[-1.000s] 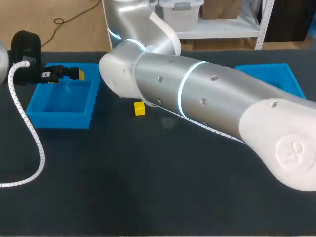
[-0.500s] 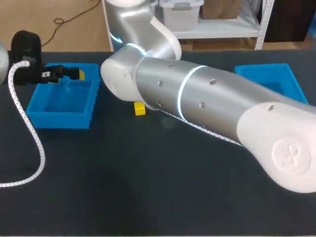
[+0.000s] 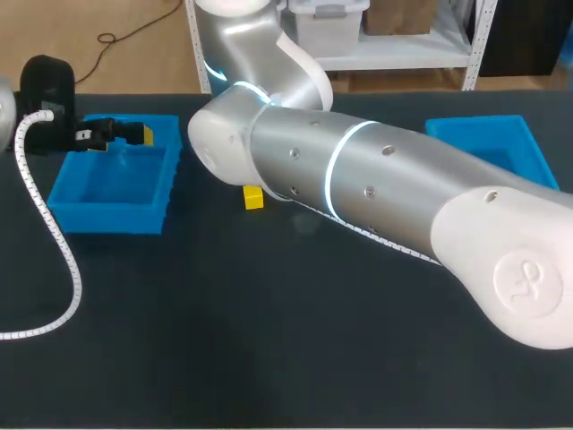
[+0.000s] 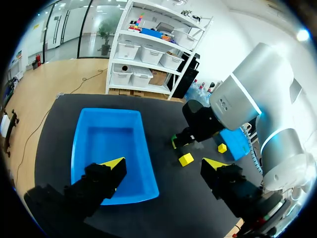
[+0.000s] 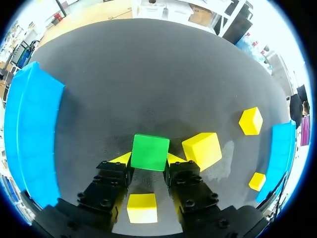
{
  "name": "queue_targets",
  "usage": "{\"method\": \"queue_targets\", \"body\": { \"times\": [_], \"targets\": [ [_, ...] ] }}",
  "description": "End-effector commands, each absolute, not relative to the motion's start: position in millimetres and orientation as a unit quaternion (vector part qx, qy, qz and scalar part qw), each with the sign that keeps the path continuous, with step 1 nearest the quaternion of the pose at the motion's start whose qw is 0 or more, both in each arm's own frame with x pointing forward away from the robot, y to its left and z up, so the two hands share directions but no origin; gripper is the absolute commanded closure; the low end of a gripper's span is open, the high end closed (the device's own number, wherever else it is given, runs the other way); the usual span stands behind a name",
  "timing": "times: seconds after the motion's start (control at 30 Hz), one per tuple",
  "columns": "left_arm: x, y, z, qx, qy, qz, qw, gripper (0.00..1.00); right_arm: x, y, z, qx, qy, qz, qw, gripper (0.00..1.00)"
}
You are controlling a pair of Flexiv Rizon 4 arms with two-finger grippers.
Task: Put the green cubes in the right bin and the yellow cubes in the left bin.
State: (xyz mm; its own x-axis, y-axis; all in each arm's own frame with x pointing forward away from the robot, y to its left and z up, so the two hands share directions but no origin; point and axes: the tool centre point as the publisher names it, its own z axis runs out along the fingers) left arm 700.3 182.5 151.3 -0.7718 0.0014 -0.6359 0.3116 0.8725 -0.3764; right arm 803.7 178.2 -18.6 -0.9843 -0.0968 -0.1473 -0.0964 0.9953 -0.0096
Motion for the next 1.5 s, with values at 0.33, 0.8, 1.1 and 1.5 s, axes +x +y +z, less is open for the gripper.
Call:
{"method": "queue_targets", "body": {
  "times": [0.33,0.8,1.1,1.5],
  "targets": [
    [699.9,184.6,149.7,0.088,0.908,-0.243,0.329,0.00,794.6,136.4,52.4,-0.103,0.978,0.003,0.184,1.00],
    [699.9,184.6,149.7,0.088,0.908,-0.243,0.329,0.00,814.5,-15.2,159.0,0.017,0.953,0.021,0.302,1.00],
    [699.9,184.6,149.7,0.088,0.908,-0.243,0.329,0.00,791.8,-147.4,160.1,0.162,0.942,0.010,0.294,1.00],
    [699.9,184.6,149.7,0.088,0.908,-0.243,0.329,0.00,752.8,-227.5,103.6,0.284,0.932,0.017,0.226,1.00]
  ]
}}
